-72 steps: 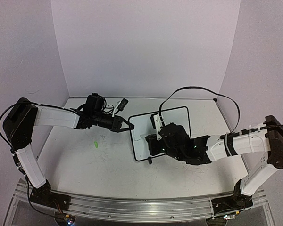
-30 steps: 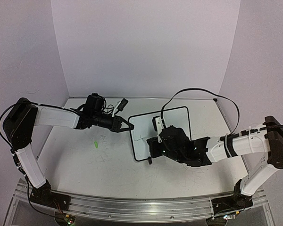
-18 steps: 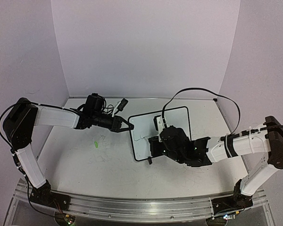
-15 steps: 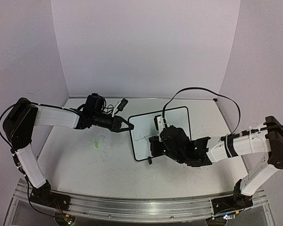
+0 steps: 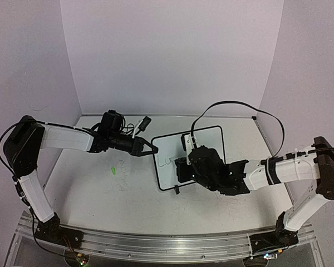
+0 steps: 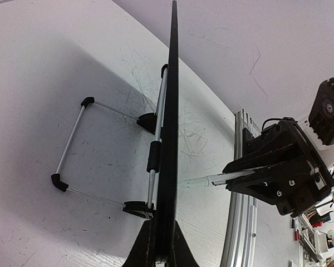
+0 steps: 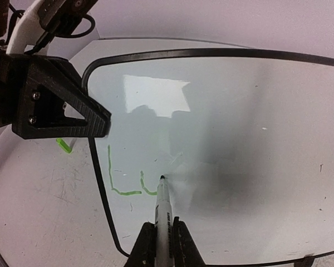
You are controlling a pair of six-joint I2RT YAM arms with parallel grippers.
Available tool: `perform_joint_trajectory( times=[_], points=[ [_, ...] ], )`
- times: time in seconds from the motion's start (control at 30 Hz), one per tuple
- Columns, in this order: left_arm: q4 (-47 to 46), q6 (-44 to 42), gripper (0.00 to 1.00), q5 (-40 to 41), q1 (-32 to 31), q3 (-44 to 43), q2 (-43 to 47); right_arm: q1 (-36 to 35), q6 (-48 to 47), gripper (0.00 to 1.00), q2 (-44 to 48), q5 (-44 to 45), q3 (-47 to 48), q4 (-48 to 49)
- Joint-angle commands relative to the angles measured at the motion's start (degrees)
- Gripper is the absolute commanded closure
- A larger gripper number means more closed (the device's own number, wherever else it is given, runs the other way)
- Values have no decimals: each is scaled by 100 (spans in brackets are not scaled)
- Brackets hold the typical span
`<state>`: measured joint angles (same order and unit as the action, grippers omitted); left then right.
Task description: Write a sentence on the whiteboard
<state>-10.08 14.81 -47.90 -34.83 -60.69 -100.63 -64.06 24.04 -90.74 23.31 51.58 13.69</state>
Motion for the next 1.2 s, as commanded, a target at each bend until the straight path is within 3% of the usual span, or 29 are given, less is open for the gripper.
perform_joint_trajectory(
  times=[0.0,0.63,0.8,0.93,1.17],
  points=[
    [103,74,100,-259,-15,-75,246,31,-107,100,-76,142,294,159],
    [112,60,100,-247,-14,-74,263,15,111,100,-287,-289,145,145],
    [118,48,100,-229,-13,-66,272,-21,23,100,128,-554,-47,255],
    [119,48,100,-235,-7,-80,255,70,-4,100,714,-311,-383,364],
    [120,48,100,-234,-7,-75,228,149,-114,100,444,-179,-207,279]
  ],
)
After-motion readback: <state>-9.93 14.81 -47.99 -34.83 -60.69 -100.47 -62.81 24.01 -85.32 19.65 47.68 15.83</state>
